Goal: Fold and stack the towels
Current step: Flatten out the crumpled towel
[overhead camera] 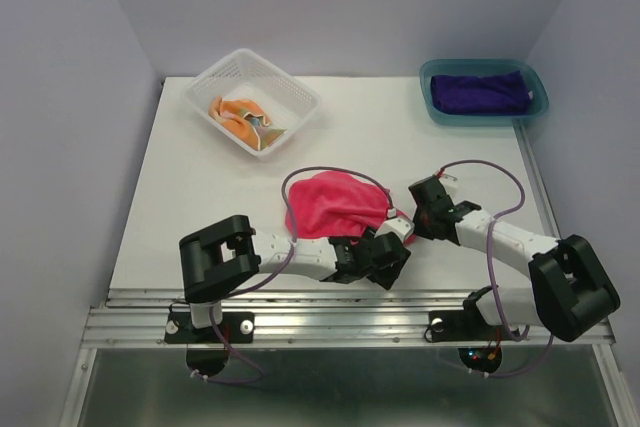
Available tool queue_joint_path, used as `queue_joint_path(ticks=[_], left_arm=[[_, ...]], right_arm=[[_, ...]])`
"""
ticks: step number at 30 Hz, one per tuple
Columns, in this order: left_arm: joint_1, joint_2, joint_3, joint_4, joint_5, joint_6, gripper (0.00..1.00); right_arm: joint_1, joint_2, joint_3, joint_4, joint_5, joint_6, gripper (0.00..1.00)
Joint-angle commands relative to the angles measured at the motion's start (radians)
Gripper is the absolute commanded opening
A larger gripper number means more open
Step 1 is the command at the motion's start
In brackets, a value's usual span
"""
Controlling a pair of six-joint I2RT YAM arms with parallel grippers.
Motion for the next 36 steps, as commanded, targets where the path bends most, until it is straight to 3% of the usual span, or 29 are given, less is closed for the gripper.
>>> queue_joint_path(ticks=[1, 10, 12, 15, 16, 17, 19, 23, 26, 28, 36], left_arm=[[-0.004, -0.02, -0.013, 0.006, 0.022, -0.017, 0.74], [-0.003, 0.044, -0.011, -0.069, -0.046, -0.057, 0.74], [-0.003, 0.064, -0.001, -0.094, -0.053, -0.06, 0.67], [-0.003, 0.081, 0.02, -0.138, -0.082, -0.078, 0.44], [-0.003, 0.082, 0.025, -0.152, -0.091, -0.098, 0.33], [-0.003, 0.089, 0.031, -0.171, -0.12, -0.109, 0.16], [-0.003, 0.099, 0.046, -0.226, -0.156, -0.146, 0.0], [-0.003, 0.069, 0.043, -0.289, -0.268, -0.215, 0.0], [-0.004, -0.063, 0.002, -0.297, -0.341, -0.245, 0.0], [-0.006, -0.196, -0.041, -0.283, -0.374, -0.259, 0.0], [-0.006, -0.649, -0.156, -0.146, -0.495, -0.16, 0.0]], right_arm=[[0.004, -0.025, -0.009, -0.021, 0.048, 0.008, 0.06], [0.002, -0.036, -0.007, -0.032, 0.054, -0.002, 0.06], [0.002, -0.042, -0.007, -0.034, 0.057, -0.005, 0.06], [0.002, -0.054, -0.007, -0.038, 0.062, -0.005, 0.06], [0.002, -0.06, -0.006, -0.041, 0.068, -0.005, 0.06], [0.002, -0.065, -0.006, -0.044, 0.07, -0.005, 0.06], [0.004, -0.082, -0.004, -0.053, 0.077, -0.005, 0.06], [0.001, -0.122, 0.008, -0.069, 0.09, -0.008, 0.06], [0.001, -0.159, 0.024, -0.086, 0.093, -0.009, 0.06], [0.001, -0.197, 0.05, -0.101, 0.093, -0.009, 0.01], [0.002, -0.393, 0.166, -0.092, 0.044, -0.022, 0.01]])
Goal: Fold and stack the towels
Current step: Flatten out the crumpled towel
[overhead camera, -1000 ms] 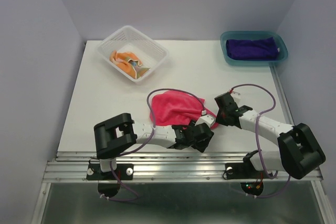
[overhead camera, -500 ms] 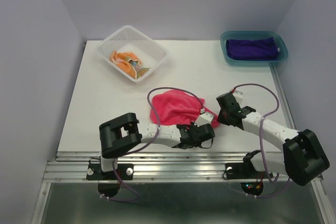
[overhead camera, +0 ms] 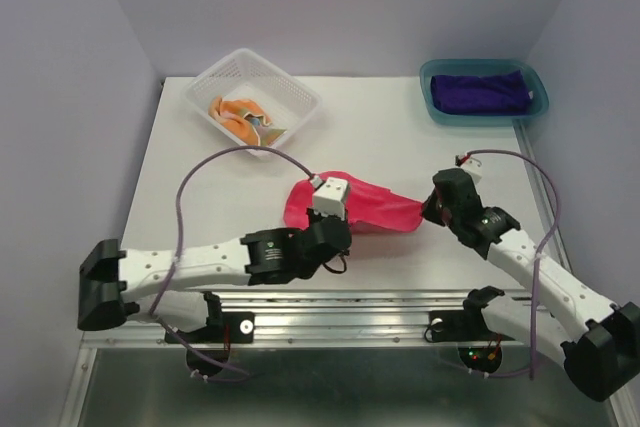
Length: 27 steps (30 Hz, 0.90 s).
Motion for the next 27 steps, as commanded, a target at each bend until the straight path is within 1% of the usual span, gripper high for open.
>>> queue_joint_path(ticks=[1, 2, 3, 4, 6, 8, 10, 11, 12, 14, 15, 17, 18, 19, 20, 22, 23, 26, 27], left_arm=[[0.0, -0.213, -0.043, 0.09, -0.128, 0.07, 0.0], [0.002, -0.255, -0.051, 0.107, -0.161, 0.079, 0.0], [0.002, -0.334, -0.066, 0.142, -0.183, 0.084, 0.0], [0.002, -0.37, -0.074, 0.162, -0.2, 0.105, 0.0], [0.005, -0.456, -0.082, 0.199, -0.249, 0.118, 0.0], [0.007, -0.493, -0.054, 0.194, -0.293, 0.147, 0.0], [0.008, -0.524, 0.01, 0.185, -0.312, 0.18, 0.0], [0.008, -0.531, 0.033, 0.19, -0.303, 0.252, 0.0], [0.008, -0.542, 0.07, 0.241, -0.287, 0.3, 0.0], [0.008, -0.554, 0.105, 0.303, -0.197, 0.406, 0.0], [0.008, -0.556, 0.16, 0.33, -0.165, 0.467, 0.0], [0.008, -0.551, 0.225, 0.329, -0.088, 0.512, 0.0], [0.008, -0.547, 0.256, 0.319, -0.019, 0.527, 0.0], [0.007, -0.542, 0.311, 0.312, 0.012, 0.556, 0.0], [0.007, -0.539, 0.335, 0.306, 0.067, 0.572, 0.0], [0.008, -0.524, 0.406, 0.288, 0.098, 0.596, 0.0], [0.008, -0.518, 0.426, 0.283, 0.146, 0.604, 0.0], [0.008, -0.49, 0.51, 0.253, 0.217, 0.589, 0.0], [0.007, -0.476, 0.555, 0.234, 0.31, 0.587, 0.0]], right_arm=[[0.001, -0.112, 0.146, 0.025, 0.014, -0.017, 0.01], [0.002, -0.124, 0.168, 0.016, 0.03, -0.018, 0.01], [0.002, -0.141, 0.187, 0.0, 0.046, -0.023, 0.01], [0.002, -0.149, 0.23, -0.006, 0.085, -0.027, 0.01], [0.002, -0.158, 0.272, -0.024, 0.109, -0.038, 0.01], [0.001, -0.167, 0.345, -0.036, 0.143, -0.064, 0.01], [0.002, -0.169, 0.398, -0.027, 0.152, -0.107, 0.01], [0.002, -0.169, 0.43, -0.023, 0.149, -0.121, 0.01], [0.002, -0.168, 0.485, -0.006, 0.145, -0.141, 0.01], [0.002, -0.16, 0.542, 0.026, 0.102, -0.171, 0.01], [0.002, -0.152, 0.612, 0.035, 0.068, -0.191, 0.01], [0.002, -0.132, 0.683, 0.031, 0.01, -0.214, 0.01], [0.002, -0.117, 0.723, 0.026, -0.015, -0.234, 0.01], [0.002, -0.111, 0.787, 0.022, -0.063, -0.242, 0.01], [0.001, -0.105, 0.824, 0.016, -0.087, -0.248, 0.01], [0.001, -0.103, 0.907, 0.002, -0.128, -0.256, 0.01], [0.002, -0.106, 0.928, 0.005, -0.137, -0.256, 0.01], [0.001, -0.117, 1.013, 0.006, -0.16, -0.259, 0.01], [0.001, -0.117, 1.036, -0.004, -0.168, -0.264, 0.01]])
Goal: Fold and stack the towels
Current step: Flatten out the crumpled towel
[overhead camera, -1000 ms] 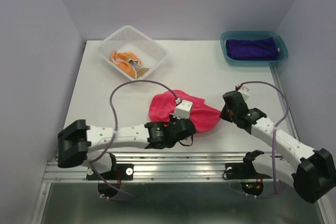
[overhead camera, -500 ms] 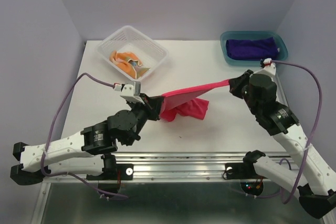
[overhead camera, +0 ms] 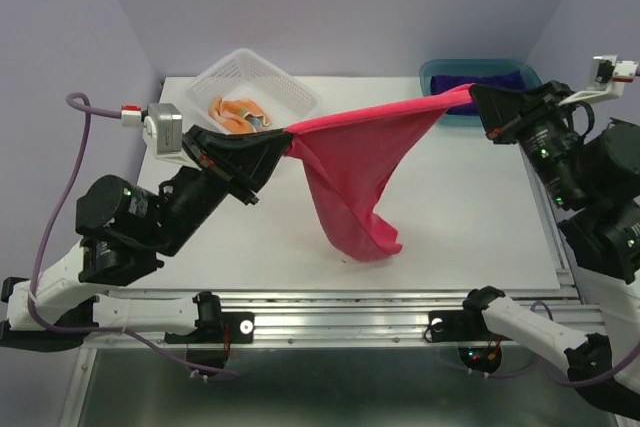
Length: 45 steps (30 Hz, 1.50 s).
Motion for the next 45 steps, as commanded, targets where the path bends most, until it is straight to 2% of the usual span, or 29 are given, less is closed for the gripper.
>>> queue_joint_path(ticks=[1, 2, 7, 10, 33, 40, 45], left_arm=[[0.005, 0.029, 0.145, 0.003, 0.236, 0.05, 0.0], [0.005, 0.033, 0.165, -0.003, 0.288, 0.05, 0.0], [0.005, 0.082, 0.285, -0.071, 0.295, 0.048, 0.0], [0.005, 0.102, 0.323, -0.088, 0.348, 0.044, 0.0], [0.005, 0.116, 0.377, -0.111, 0.44, 0.027, 0.0], [0.005, 0.118, 0.348, -0.098, 0.33, 0.078, 0.0], [0.005, 0.142, 0.29, -0.051, 0.125, 0.148, 0.0]], right_arm=[[-0.007, -0.018, 0.133, 0.008, -0.037, -0.047, 0.01], [-0.005, -0.02, 0.168, 0.004, -0.046, -0.047, 0.01], [-0.005, -0.021, 0.276, -0.005, -0.138, -0.046, 0.01], [-0.005, -0.003, 0.336, -0.043, -0.17, -0.047, 0.01], [-0.007, -0.03, 0.399, -0.071, -0.284, -0.014, 0.01], [-0.007, -0.032, 0.314, -0.035, -0.195, -0.029, 0.01], [-0.007, 0.003, 0.244, 0.009, -0.079, -0.069, 0.01]])
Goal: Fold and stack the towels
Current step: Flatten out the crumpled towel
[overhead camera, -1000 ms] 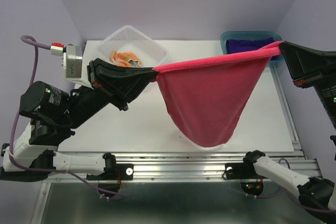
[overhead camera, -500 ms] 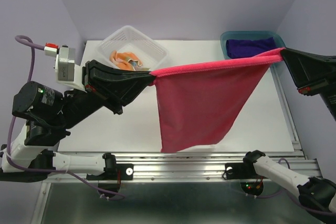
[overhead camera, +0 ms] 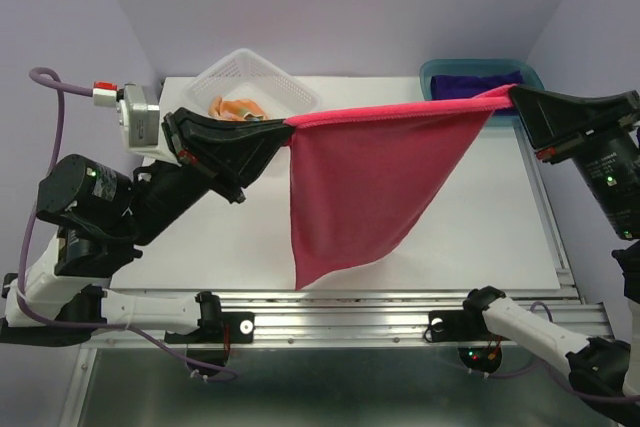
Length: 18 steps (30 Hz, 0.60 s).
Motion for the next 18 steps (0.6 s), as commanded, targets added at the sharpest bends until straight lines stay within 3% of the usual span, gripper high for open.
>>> queue_joint_path(ticks=[1, 6, 8, 9, 10, 11, 14, 18], left_arm=[[0.007, 0.028, -0.03, 0.111, -0.219, 0.095, 0.0], [0.029, 0.074, -0.078, 0.168, -0.365, 0.189, 0.0], [0.11, 0.088, -0.107, 0.198, -0.353, 0.198, 0.0], [0.21, 0.102, -0.118, 0.205, -0.301, 0.165, 0.0], [0.211, 0.111, -0.118, 0.199, -0.257, 0.165, 0.0], [0.323, 0.122, -0.124, 0.197, -0.156, 0.133, 0.0], [0.484, 0.184, -0.126, 0.206, -0.043, 0.094, 0.0], [0.634, 0.29, -0.092, 0.22, 0.139, 0.079, 0.0]], right_arm=[[-0.006, 0.048, -0.043, 0.093, 0.134, -0.057, 0.01], [-0.006, 0.125, -0.102, 0.157, 0.281, -0.105, 0.01], [-0.006, 0.153, -0.138, 0.209, 0.345, -0.126, 0.01], [-0.006, 0.174, -0.163, 0.248, 0.364, -0.141, 0.01], [-0.006, 0.186, -0.163, 0.266, 0.385, -0.151, 0.01], [-0.006, 0.2, -0.18, 0.286, 0.425, -0.158, 0.01], [-0.006, 0.252, -0.203, 0.355, 0.488, -0.192, 0.01], [-0.006, 0.329, -0.22, 0.455, 0.557, -0.247, 0.01]])
